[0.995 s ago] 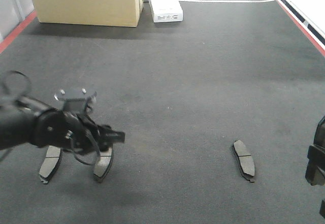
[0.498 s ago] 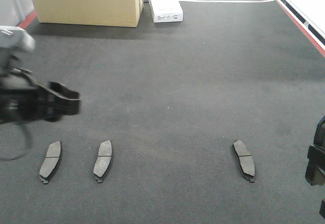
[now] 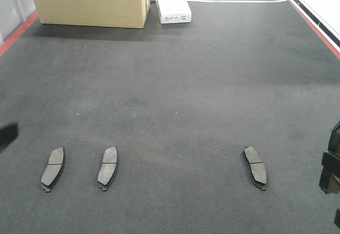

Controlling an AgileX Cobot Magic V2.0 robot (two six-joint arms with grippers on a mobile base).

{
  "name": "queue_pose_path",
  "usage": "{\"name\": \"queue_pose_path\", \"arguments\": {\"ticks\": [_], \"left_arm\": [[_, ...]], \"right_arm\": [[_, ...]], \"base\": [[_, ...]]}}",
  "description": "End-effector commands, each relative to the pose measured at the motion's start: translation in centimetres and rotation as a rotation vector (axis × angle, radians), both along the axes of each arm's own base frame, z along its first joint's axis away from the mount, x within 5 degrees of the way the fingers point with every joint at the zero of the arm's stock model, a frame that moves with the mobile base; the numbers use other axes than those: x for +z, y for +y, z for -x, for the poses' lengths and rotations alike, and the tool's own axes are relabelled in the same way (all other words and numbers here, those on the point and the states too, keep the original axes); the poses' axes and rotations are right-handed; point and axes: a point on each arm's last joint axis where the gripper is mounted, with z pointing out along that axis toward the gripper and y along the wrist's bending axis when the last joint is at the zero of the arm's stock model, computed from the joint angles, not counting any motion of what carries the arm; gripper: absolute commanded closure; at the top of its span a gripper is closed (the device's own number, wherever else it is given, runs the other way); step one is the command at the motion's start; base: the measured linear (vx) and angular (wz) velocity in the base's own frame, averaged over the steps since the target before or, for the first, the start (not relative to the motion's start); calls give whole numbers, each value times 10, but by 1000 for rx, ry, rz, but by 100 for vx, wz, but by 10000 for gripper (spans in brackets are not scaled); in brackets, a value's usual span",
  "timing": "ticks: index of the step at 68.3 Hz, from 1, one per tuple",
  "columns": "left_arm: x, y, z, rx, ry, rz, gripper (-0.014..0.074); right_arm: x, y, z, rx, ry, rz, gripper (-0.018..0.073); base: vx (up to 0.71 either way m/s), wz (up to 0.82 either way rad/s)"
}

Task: Move and align brake pads A on conveyor
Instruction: 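Lower the left gripper holding its pad toward the belt, then open the left gripper to release the pad and lift away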

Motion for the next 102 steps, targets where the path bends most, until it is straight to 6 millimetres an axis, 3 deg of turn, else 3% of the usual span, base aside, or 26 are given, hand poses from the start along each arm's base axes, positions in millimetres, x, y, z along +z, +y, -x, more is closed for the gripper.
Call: {"name": "queue_pose_path", "arguments": {"ticks": [1,17,31,102], "left_arm": [[2,7,17,-18,-142,45,171],[-34,24,54,-24,-249,85,171],[-41,33,74,-24,-328,129,171],[-41,33,75,-23,-332,131,171]], "right_arm": [[17,2,-1,21,-115,-19,564],[17,2,-1,21,-115,-19,564],[17,2,-1,21,-115,-19,564],[20,3,-2,29,-138,-39,564]], "base": [[0,0],[0,0],[0,0],[0,0]]}}
